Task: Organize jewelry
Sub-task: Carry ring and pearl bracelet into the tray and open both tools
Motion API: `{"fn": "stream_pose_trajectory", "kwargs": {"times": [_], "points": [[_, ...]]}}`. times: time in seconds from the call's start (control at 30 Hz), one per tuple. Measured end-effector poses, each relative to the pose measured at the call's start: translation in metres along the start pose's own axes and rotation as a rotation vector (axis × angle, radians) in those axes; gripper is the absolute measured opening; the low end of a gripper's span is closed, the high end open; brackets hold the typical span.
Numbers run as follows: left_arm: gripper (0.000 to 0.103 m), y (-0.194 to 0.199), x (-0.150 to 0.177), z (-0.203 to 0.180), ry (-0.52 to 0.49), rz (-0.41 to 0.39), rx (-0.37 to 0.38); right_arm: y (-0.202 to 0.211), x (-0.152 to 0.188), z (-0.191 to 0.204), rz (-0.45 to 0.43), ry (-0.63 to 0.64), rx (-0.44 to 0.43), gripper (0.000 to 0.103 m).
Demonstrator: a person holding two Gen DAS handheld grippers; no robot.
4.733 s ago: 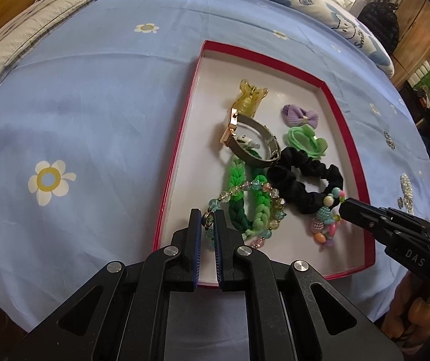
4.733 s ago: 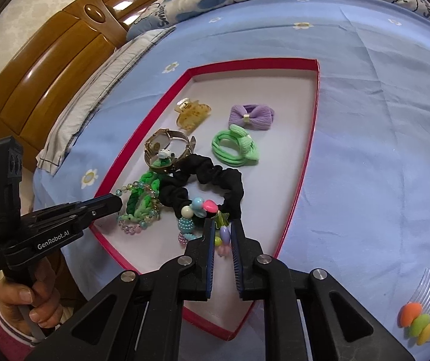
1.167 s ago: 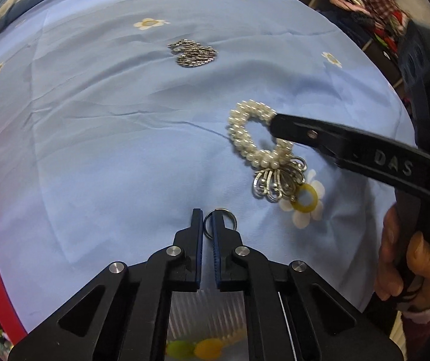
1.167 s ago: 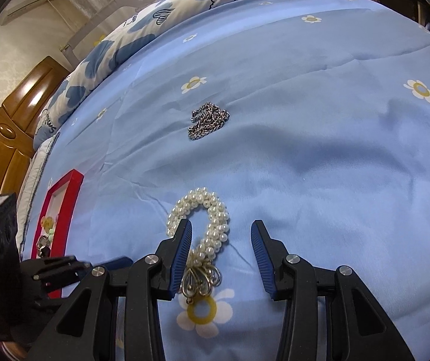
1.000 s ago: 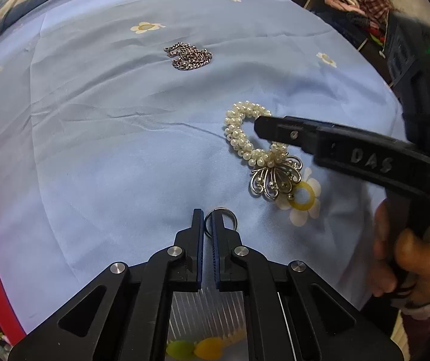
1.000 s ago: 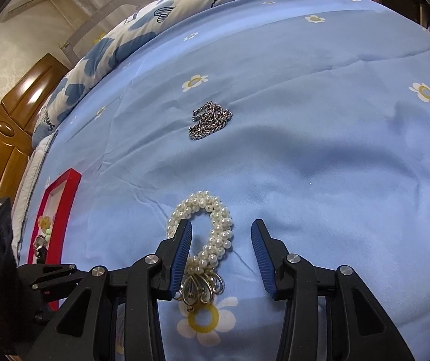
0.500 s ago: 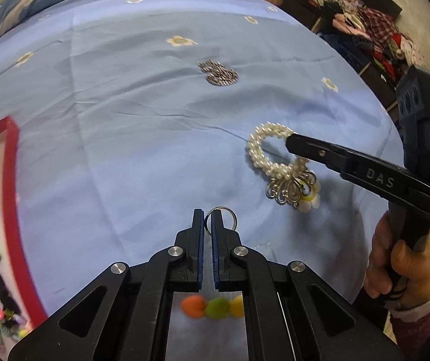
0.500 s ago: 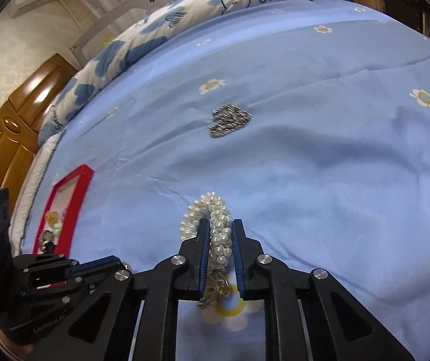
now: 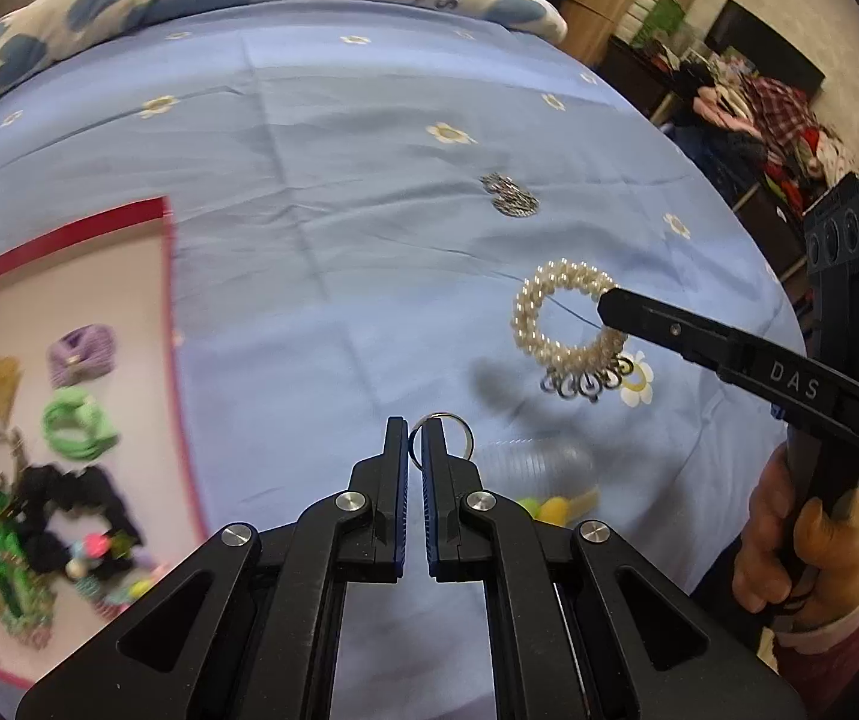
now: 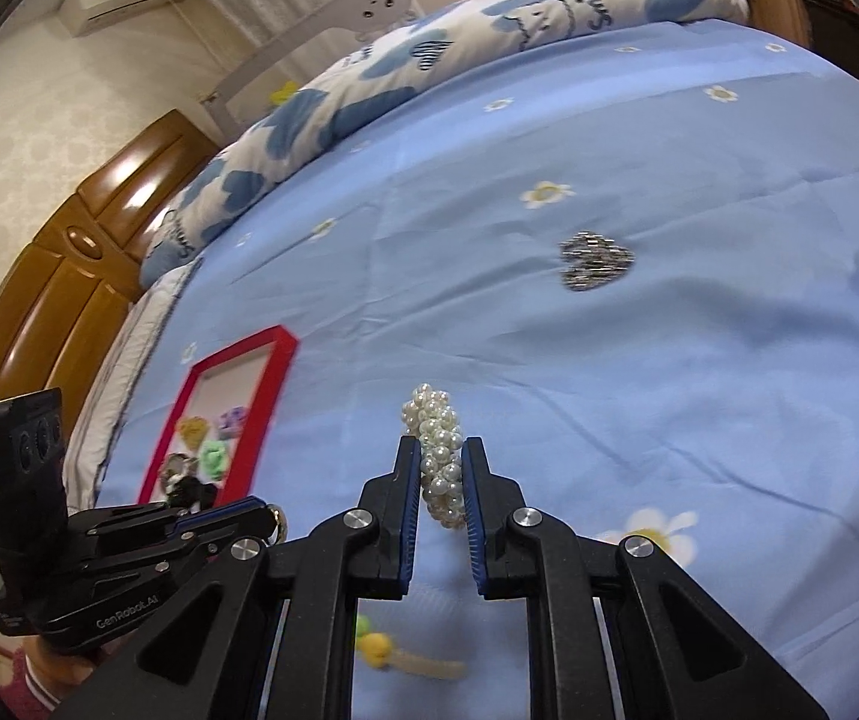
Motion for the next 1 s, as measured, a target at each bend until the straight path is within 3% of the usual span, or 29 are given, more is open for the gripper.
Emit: {"fn": "stream_pose_trajectory", "kwargs": {"times": [0.63, 1.0], "points": [[0.003, 0.084, 0.053, 0.087, 0.166, -0.113, -0.107, -0.018, 0.025, 0.115, 0.066, 0.149, -0.148, 0.013], [0.003, 0.114, 0.08, 0.144, 0.276, -0.15, -0.172, -0.037, 0.045, 0.175, 0.133, 0.223, -0.23, 0.013]]}}
Point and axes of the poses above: each gripper's, at about its wrist camera, not at the fingertips, and y roughly against the way its jaws point, z to its left, x to its underside, the point moved 1 cm from there along -y, roughly the way its jaws point, and after that the axes turned 7 degrees about x, right-handed, at the moved point
